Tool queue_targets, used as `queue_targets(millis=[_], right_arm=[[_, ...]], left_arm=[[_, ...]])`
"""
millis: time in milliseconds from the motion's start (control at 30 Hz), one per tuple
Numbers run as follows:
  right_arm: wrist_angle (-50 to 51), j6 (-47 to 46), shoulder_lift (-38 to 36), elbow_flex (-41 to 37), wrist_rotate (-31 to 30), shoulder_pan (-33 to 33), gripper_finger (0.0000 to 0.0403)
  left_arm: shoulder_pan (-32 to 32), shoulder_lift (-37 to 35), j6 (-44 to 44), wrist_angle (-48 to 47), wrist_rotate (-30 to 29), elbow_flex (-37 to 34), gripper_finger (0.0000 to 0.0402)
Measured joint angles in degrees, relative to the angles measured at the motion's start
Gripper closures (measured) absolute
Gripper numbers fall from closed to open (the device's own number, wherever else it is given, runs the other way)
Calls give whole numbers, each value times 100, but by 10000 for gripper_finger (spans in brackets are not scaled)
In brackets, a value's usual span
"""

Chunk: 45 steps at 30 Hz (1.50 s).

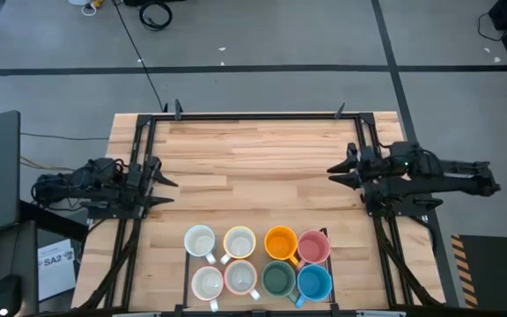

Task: Place coffee mugs
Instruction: Return to Home Position

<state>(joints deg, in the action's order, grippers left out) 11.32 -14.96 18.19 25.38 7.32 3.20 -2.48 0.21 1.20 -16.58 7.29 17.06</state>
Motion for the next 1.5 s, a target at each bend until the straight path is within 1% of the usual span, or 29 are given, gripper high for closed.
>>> queue_targets(millis=[200, 300, 433, 700, 867, 967, 1100, 1233, 1500], right_arm=[[-177, 11, -667, -443, -5, 0, 284], [-269, 127, -926, -663, -24, 0, 284], [-631, 224, -1160, -1052, -86, 0, 284], [-1401, 314, -1391, -1818, -180, 0, 284], [-1950, 361, -1419, -2258, -179, -1, 284], [-2278, 462, -1424, -2491, -186, 0, 284], [-2256, 517, -1418, -2500, -264, 4, 284], [-2199, 775, -1411, -2500, -326, 4, 284], [-1508, 862, -1409, -2500, -579, 4, 284]], left_arm=[[0, 4, 102, 245, 0, -205, 189], [0, 2, 104, 624, -75, -379, 189], [2, 8, 110, 1018, -249, -732, 189], [7, 9, 114, 1707, -341, -1384, 189], [7, 7, 117, 1817, -759, -1580, 189], [7, 10, 133, 1901, -819, -1657, 189], [7, 13, 202, 1882, -826, -1657, 189], [7, 15, 288, 1826, -835, -1657, 189], [7, 15, 401, 1771, -831, -1657, 189]])
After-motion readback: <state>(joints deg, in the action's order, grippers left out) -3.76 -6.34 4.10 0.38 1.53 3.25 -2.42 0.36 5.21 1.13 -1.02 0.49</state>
